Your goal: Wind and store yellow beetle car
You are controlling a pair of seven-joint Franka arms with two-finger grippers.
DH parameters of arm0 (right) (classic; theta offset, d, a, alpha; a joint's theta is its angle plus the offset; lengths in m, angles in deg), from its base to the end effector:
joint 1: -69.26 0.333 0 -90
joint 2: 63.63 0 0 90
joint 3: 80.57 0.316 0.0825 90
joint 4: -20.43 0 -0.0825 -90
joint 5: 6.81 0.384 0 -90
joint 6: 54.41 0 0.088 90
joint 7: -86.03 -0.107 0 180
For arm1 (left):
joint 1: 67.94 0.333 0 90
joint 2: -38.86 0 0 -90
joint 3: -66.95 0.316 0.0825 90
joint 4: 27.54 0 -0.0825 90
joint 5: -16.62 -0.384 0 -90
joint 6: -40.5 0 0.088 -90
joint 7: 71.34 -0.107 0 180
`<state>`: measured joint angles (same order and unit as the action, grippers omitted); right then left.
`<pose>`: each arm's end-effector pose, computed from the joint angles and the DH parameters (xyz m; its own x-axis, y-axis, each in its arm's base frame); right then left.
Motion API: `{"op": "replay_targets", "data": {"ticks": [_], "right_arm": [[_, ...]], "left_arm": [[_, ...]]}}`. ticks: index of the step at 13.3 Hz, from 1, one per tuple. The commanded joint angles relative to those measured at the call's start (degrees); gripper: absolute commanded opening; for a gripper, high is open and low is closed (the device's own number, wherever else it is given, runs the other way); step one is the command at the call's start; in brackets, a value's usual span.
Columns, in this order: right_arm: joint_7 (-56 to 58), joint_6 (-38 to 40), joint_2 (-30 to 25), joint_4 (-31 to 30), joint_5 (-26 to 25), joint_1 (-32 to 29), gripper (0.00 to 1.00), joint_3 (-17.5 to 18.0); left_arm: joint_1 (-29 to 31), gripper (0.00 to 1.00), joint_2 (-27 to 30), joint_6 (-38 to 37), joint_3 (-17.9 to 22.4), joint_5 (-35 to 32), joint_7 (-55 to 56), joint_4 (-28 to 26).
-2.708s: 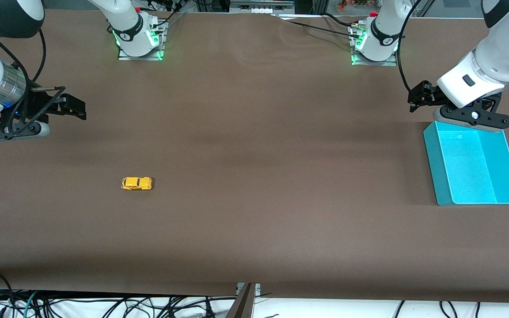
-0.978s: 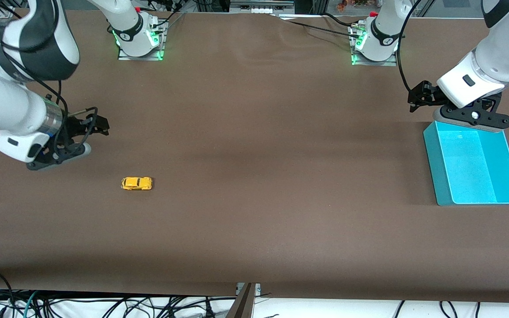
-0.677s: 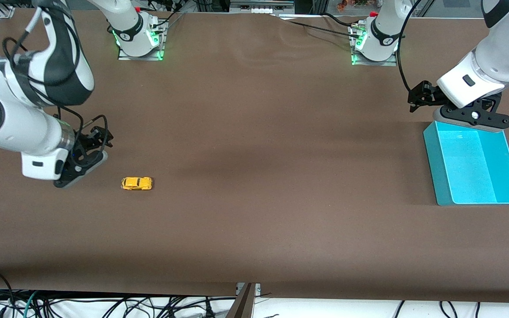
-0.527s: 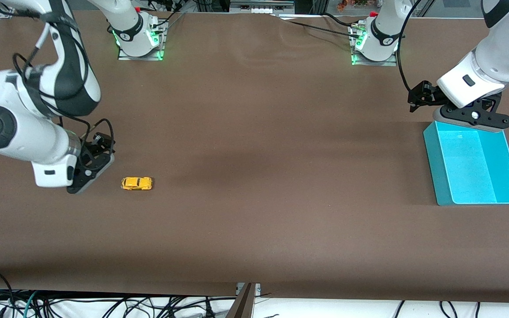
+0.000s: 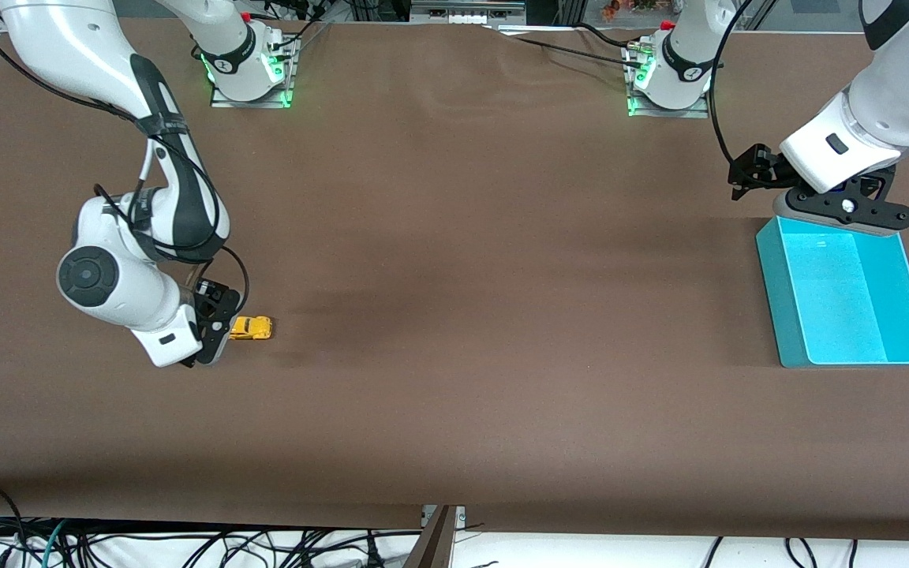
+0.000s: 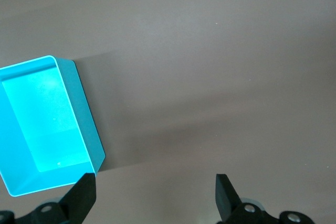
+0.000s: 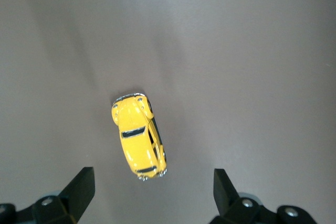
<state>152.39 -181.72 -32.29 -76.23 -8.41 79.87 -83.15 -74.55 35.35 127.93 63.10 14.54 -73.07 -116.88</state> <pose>0.6680 0.0966 0.2809 0.2463 0.9681 -0.0465 0.9692 -0.2462 0.0071 0.5583 -0.0978 0.5920 0.9733 -0.2090 -0.0952 -0.2126 -0.9767 -0.0293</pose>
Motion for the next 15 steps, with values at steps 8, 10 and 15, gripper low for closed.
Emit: {"op": "replay_targets", "data": {"ticks": [8, 10, 15], "right_arm": [[19.59, -18.06, 0.83, -11.00, 6.61, -1.29, 1.00, 0.29], [20.57, -18.77, 0.83, -12.23, 6.79, -1.73, 1.00, 0.29], [23.56, -19.47, 0.74, -13.21, 6.88, -2.69, 1.00, 0.29]], "left_arm": [[0.45, 1.00, 0.25, -1.13, -0.20, -0.55, -0.21, 0.48], [0.45, 1.00, 0.25, -1.13, -0.20, -0.55, -0.21, 0.48], [0.45, 1.00, 0.25, -1.65, -0.20, -0.55, -0.21, 0.48]]}}
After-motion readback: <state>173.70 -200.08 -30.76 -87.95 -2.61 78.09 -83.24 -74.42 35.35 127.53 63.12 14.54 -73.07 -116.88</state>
